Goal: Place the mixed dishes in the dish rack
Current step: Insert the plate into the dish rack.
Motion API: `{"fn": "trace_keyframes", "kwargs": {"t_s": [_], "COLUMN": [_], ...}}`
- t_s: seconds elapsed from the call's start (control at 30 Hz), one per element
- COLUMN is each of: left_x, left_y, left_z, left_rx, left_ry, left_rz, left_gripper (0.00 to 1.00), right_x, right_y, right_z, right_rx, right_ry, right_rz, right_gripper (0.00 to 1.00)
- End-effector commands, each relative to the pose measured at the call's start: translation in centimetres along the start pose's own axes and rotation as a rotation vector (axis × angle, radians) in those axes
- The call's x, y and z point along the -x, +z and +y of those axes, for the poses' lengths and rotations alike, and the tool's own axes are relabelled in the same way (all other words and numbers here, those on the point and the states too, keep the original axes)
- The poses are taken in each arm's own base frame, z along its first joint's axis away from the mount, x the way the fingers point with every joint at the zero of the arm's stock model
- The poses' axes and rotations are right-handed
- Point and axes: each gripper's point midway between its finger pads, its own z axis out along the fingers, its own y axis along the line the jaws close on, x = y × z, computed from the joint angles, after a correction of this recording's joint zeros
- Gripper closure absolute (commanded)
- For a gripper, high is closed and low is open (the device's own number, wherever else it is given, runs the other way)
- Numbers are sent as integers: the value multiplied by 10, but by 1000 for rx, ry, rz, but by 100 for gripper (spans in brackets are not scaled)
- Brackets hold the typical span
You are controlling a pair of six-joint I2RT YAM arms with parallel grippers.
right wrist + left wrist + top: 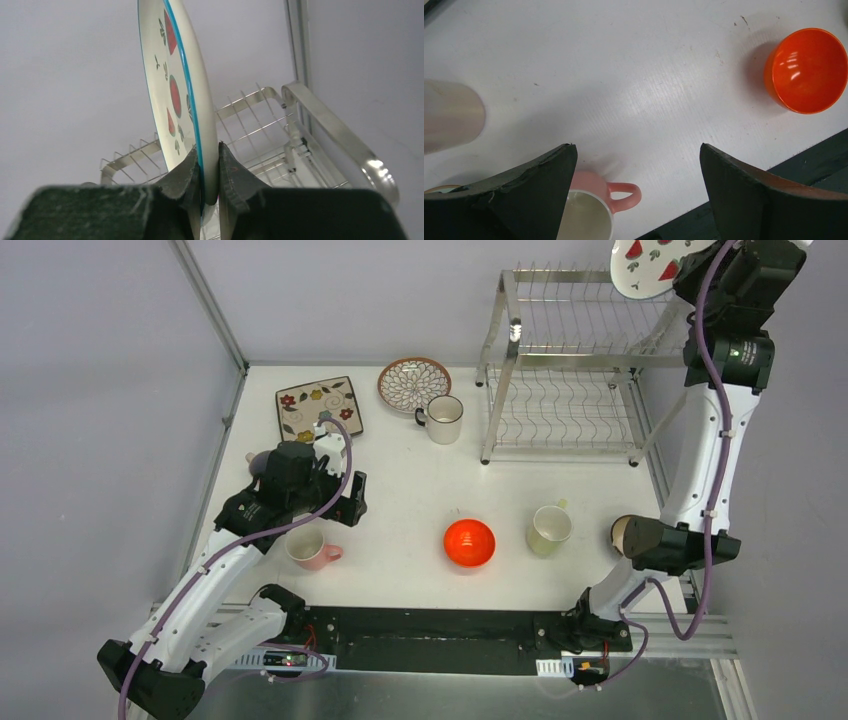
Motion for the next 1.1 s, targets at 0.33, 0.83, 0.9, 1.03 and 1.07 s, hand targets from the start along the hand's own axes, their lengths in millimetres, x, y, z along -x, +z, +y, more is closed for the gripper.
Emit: {"fn": "trace_keyframes", "kwargs": {"t_s": [0.33, 0.83, 0.9, 1.03, 1.07], "left_x": [9, 8, 8, 9, 9], "left_y": [2, 1, 1, 2, 2], "left_z": [3, 4, 4, 5, 5], "left_rx": [5, 14, 15, 16, 18], "left_ry": [12, 12, 14, 13, 14], "left_rz": [-37, -40, -37, -34, -34], "left_gripper": [2, 2, 2, 2, 2], "right_x": [86, 70, 65, 50, 46], "right_y": [-10, 3, 7, 11, 12], "right_z": [1, -11, -13, -13, -14], "right_rx": [-5, -23, -24, 11, 12], "right_ry": [-411, -637, -652, -667, -671], "right_rz": [-343, -385, -372, -344, -338], "right_gripper": [100, 100, 100, 100, 100]}}
